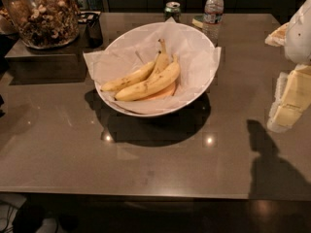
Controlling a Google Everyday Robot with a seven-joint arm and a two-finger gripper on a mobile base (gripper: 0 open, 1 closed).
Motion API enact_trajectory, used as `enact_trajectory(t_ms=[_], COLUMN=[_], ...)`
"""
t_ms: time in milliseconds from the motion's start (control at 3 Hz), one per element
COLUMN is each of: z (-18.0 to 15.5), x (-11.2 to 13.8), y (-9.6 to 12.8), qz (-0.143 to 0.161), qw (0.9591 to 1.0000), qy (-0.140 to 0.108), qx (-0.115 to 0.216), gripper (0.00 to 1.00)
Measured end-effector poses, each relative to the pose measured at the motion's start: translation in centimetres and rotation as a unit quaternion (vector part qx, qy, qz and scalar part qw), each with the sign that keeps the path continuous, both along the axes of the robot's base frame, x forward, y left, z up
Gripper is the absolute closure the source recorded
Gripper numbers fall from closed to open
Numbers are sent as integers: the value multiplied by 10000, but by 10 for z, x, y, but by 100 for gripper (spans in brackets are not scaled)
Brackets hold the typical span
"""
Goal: Pick banana from white bowl
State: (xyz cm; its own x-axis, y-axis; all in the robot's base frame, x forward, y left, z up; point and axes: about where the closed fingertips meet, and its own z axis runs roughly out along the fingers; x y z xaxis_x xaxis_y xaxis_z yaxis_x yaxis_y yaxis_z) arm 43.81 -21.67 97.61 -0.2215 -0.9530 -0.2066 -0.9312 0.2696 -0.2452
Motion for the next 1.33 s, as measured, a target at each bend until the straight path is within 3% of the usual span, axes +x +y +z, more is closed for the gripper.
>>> enact_trajectory(t_ms=[667, 1000, 1333], z=[3, 13, 24], x=[3, 22, 52], y=[4, 23, 61], qz=[69, 458, 1178], qw=[9999, 9983, 9902], qy=[-71, -264, -440], qx=[27, 238, 608], gripper=[0, 0, 0])
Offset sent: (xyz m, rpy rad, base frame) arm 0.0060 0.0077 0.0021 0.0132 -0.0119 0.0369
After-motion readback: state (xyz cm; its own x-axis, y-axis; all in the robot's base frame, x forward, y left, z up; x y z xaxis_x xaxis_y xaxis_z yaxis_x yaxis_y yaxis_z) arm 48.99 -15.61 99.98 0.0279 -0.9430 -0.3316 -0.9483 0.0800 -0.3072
